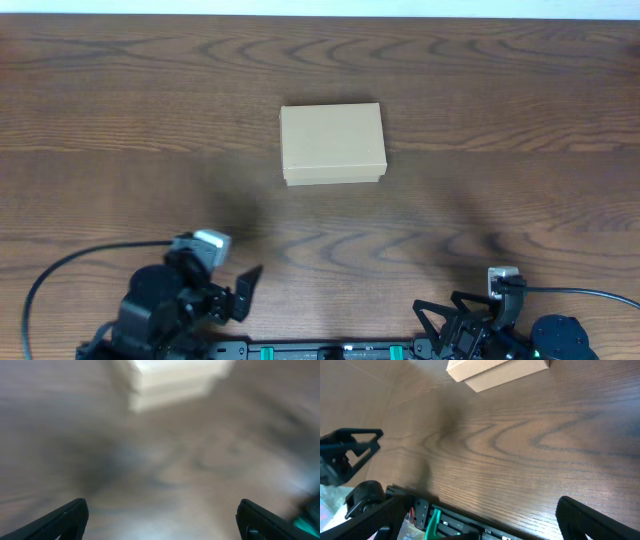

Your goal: Pack container

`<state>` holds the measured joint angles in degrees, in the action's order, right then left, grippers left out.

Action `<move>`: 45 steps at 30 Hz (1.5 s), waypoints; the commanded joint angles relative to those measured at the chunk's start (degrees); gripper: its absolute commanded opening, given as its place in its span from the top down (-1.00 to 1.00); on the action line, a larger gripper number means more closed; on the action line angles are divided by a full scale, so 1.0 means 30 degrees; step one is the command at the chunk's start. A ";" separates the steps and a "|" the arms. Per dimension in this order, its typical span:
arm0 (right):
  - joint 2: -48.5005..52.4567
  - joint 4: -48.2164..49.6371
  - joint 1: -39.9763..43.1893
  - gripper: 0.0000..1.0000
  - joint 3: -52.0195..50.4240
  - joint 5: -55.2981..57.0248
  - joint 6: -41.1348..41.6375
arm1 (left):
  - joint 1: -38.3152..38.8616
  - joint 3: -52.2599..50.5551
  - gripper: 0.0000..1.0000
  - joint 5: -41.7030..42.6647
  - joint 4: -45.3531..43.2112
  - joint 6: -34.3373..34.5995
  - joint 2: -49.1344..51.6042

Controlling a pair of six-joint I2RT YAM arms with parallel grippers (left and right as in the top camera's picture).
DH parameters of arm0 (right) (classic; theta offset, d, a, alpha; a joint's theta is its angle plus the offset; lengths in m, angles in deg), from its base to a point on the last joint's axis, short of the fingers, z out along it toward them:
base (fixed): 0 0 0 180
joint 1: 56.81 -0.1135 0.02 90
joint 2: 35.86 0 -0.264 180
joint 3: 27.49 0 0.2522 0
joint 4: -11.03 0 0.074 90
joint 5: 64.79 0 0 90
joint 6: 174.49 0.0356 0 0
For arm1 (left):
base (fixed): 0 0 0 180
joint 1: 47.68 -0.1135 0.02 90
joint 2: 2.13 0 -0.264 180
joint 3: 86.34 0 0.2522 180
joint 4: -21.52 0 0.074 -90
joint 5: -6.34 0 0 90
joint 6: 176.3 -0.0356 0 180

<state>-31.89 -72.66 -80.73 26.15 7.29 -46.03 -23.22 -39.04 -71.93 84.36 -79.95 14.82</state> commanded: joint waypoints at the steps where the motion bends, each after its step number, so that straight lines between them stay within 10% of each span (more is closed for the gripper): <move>1: -0.0102 -0.0073 -0.0160 -0.99 -0.0095 -0.0095 0.0233 | -0.2200 -0.1413 -0.91 -0.2637 -0.0772 -0.0984 -0.2062; 22: -0.0102 -0.0073 -0.0160 -0.99 -0.0095 -0.0102 0.0233 | -0.6834 -0.8677 -0.91 -0.2543 -0.7380 0.2623 -0.5588; 45: -0.0102 -0.0073 -0.0160 -0.99 -0.0087 -0.0095 0.0233 | -0.6827 -0.8663 -0.90 -0.2557 -0.7504 0.2754 -0.5566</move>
<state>-31.89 -72.79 -80.73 26.00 7.16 -45.90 -43.19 -64.00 -79.19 62.00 -72.34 -1.46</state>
